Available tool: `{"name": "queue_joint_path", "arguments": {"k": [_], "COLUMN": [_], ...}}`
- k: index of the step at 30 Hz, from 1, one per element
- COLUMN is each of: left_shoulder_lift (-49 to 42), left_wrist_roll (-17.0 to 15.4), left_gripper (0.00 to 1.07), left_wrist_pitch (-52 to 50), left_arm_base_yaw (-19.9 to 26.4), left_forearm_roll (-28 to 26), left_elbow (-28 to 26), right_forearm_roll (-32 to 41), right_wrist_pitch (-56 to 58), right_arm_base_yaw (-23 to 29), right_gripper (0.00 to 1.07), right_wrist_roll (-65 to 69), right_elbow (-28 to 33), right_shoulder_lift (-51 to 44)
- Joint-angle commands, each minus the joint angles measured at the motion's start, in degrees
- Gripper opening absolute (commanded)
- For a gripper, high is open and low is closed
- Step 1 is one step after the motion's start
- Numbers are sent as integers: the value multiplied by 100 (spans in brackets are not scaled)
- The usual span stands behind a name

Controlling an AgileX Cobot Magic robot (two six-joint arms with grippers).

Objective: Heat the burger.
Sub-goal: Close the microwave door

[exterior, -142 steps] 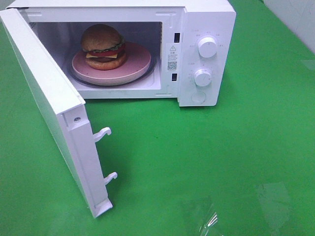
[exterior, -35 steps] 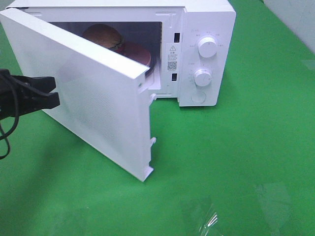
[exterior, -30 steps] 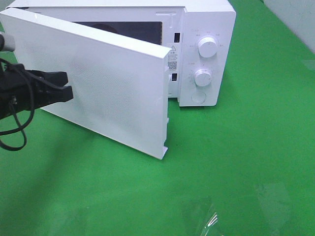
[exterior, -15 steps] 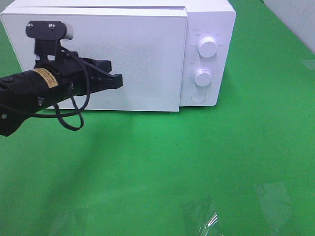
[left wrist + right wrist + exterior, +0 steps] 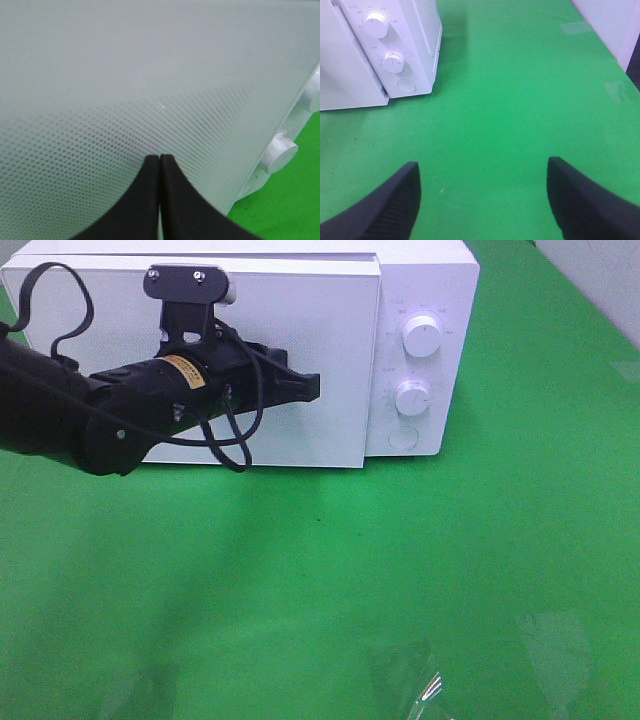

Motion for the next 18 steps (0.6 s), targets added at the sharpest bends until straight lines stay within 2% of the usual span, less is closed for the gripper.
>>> {"name": "queue_joint_path", "arguments": {"k": [1, 6, 8, 18], "left_shoulder_lift": [183, 332, 504, 751], "left_wrist_roll": [29, 29, 29, 143], "left_gripper": [0, 0, 0, 0], "left_wrist_pitch": [115, 258, 309, 395], "left_arm_base_yaw": [-46, -46, -46, -29], "left_forearm_roll": [-80, -80, -63, -166], "left_elbow": [-424, -722, -1026, -1324], "right_forearm_roll": [40, 40, 40, 40], "right_wrist_pitch": [-11, -17, -17, -17], "right_arm_base_yaw": [-52, -52, -52, -52], "right_gripper": [68, 68, 68, 68], "right_wrist_roll": [11, 11, 11, 11], "right_elbow": [6, 6, 6, 6], "right_shoulder_lift": [-143, -143, -143, -143]}}
